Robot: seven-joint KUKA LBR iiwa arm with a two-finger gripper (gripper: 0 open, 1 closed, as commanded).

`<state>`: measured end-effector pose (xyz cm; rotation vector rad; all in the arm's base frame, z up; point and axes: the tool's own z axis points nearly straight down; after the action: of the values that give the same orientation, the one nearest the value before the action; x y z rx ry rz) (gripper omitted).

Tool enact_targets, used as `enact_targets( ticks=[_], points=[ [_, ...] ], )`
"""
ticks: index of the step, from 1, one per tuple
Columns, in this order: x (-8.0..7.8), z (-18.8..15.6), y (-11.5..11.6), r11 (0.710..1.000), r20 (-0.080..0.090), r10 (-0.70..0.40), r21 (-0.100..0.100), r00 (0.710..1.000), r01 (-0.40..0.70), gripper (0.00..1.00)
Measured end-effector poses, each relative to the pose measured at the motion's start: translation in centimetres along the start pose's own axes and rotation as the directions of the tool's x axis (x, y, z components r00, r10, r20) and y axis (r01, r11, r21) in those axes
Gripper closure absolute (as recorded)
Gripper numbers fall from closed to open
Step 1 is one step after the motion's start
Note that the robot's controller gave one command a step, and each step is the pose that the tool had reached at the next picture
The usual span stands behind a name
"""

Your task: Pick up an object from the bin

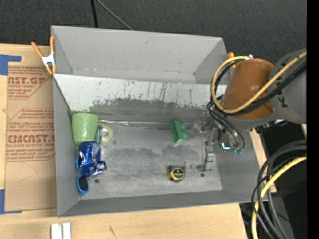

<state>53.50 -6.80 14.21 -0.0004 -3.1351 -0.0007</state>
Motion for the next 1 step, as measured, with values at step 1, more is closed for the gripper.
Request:
enact_targets(
  ticks=[1],
  points=[
    [-0.20, -0.40, 0.03, 1.000, 0.007, -0.001, 0.001, 1.000, 0.001, 1.00]
  ],
)
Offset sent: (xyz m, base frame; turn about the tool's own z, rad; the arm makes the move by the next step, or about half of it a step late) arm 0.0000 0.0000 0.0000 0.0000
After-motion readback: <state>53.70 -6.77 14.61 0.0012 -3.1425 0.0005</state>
